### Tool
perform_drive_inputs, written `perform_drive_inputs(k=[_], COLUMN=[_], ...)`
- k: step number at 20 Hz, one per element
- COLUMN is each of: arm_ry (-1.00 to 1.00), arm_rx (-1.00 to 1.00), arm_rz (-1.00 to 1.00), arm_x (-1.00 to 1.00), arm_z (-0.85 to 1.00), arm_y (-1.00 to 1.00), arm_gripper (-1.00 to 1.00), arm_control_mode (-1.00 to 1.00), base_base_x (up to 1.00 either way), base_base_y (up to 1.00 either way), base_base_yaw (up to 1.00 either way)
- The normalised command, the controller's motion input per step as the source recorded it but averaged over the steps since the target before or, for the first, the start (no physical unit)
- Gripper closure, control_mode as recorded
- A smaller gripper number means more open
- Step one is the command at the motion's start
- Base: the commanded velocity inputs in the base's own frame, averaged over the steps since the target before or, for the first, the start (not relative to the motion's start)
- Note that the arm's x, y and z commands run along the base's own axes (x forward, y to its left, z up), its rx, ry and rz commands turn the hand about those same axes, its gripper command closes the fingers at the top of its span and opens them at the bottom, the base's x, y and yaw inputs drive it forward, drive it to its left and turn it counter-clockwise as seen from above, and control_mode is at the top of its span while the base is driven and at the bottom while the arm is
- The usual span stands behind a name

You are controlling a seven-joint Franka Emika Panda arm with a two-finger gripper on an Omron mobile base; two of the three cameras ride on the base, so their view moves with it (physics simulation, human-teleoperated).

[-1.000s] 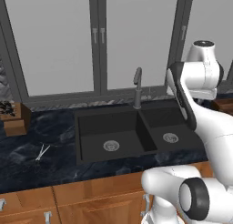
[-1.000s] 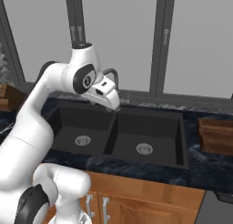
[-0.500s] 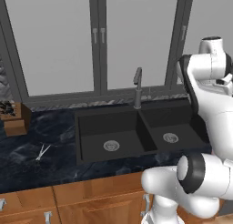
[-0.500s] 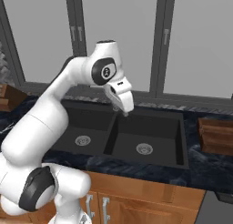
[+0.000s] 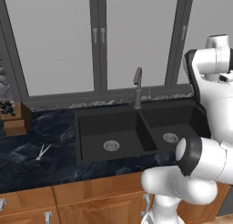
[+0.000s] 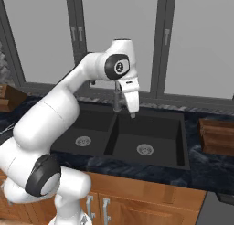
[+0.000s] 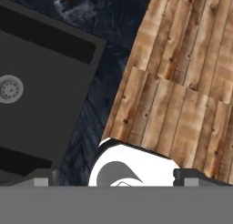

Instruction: Pick up all produce items and place them in the sink. Turn on the sink faucet to wash them. Then turn the sink off and put them in the tray.

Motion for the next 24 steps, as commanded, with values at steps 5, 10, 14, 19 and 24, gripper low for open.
perform_drive_inputs(k=[5,10,14,19,24], arm_ry=[0.01,0.02,0.01,0.00,0.00], arm_rx=[0.00,0.00,0.00,0.00,0.00], arm_rz=[-0.19,-0.14,-0.11,-0.05,0.00], arm_x=[-0.19,-0.09,-0.05,-0.03,-0.07], arm_z=[-0.04,-0.19,-0.23,-0.23,-0.17], arm_y=[-0.41,-0.60,-0.57,-0.51,-0.39], arm_gripper=[-1.00,-1.00,-1.00,-1.00,-1.00], arm_control_mode=[-1.00,-1.00,-1.00,-1.00,-1.00], base_base_x=[0.00,0.00,0.00,0.00,0.00], base_base_y=[0.00,0.00,0.00,0.00,0.00], base_base_yaw=[0.00,0.00,0.00,0.00,0.00])
